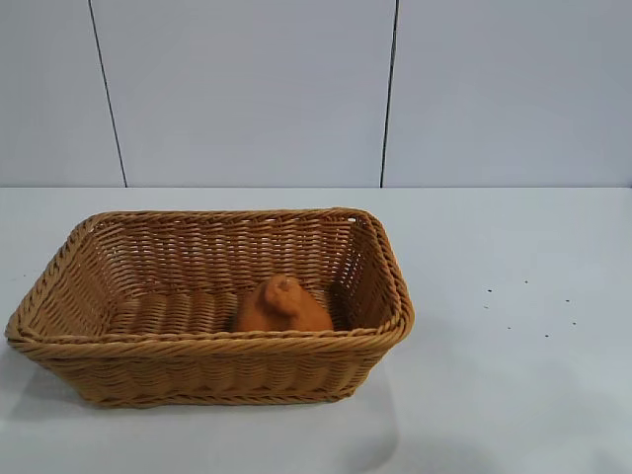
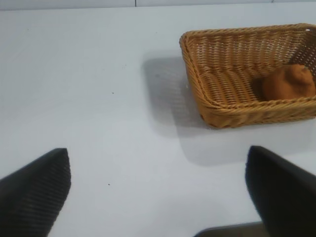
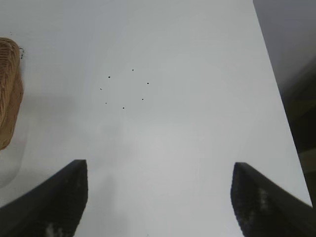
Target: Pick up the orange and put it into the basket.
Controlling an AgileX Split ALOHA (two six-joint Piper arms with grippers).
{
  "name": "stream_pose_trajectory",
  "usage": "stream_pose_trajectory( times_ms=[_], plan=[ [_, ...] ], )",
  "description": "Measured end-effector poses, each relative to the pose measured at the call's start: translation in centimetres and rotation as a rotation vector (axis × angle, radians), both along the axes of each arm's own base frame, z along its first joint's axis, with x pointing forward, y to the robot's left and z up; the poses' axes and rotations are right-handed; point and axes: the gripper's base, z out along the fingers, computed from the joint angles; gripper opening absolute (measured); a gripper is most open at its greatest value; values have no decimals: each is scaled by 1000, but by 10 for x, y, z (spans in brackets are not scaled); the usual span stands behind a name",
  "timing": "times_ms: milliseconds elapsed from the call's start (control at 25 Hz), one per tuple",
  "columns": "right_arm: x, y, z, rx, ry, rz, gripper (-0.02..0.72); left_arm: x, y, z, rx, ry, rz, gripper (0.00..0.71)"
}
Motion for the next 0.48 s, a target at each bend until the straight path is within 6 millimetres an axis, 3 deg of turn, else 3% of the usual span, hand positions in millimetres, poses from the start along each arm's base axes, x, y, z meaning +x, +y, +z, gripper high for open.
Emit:
stream_pose_trajectory(
  times_ms=[480],
  plan=[
    [-5,4,-5,23,29,48,548,0,0,0,0,1,0,689]
  ],
)
